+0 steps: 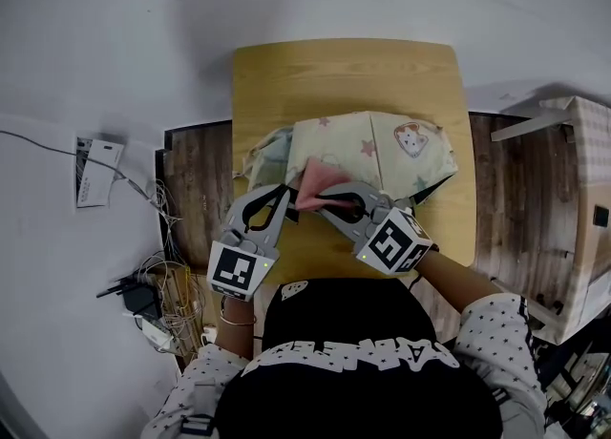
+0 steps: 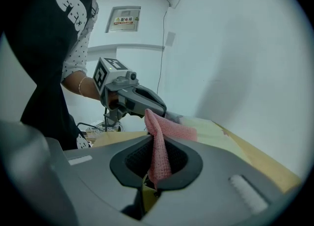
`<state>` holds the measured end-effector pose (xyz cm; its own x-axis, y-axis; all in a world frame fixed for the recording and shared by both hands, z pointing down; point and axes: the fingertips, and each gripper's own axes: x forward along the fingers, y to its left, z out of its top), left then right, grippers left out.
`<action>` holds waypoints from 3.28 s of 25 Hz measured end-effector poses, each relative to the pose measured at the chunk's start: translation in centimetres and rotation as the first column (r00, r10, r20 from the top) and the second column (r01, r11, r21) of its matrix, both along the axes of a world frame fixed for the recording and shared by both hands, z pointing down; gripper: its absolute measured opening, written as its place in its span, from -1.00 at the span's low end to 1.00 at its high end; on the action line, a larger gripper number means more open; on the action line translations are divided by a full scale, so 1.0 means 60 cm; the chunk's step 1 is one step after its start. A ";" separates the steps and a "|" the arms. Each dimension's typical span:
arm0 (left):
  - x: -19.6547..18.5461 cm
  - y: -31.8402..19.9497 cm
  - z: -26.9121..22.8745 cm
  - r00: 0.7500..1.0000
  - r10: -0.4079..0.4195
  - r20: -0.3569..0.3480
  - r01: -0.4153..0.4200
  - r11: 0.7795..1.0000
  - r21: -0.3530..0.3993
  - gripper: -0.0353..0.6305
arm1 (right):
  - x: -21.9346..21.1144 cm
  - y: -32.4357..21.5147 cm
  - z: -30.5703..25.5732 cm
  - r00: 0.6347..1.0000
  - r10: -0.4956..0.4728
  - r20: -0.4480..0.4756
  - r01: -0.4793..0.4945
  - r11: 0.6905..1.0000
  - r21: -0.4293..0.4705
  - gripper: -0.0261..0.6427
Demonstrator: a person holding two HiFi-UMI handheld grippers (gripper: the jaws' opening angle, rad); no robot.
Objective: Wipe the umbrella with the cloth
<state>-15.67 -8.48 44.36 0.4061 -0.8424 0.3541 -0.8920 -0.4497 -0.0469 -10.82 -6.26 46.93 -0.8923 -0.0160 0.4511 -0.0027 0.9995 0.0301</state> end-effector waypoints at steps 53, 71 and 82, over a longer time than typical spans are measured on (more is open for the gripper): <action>0.016 0.001 -0.026 0.998 -0.055 -0.015 0.055 0.998 0.019 -0.87 | 0.099 -0.090 0.034 0.993 0.100 -0.058 -0.099 0.995 0.029 -0.82; 0.059 -0.007 -0.043 0.999 -0.043 -0.025 0.044 0.998 0.041 -0.87 | 0.153 0.001 0.058 0.996 -0.016 -0.085 0.012 0.999 -0.047 -0.83; 0.065 -0.012 -0.047 0.998 -0.058 -0.020 0.059 0.997 0.040 -0.87 | 0.179 0.024 0.046 0.997 -0.058 -0.053 0.053 0.995 -0.090 -0.82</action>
<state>-11.80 -9.19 41.56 0.3623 -0.8783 0.3119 -0.9174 -0.3951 -0.0470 -0.05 -4.80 49.72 -0.8642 0.0747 0.4976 0.0518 0.9969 -0.0598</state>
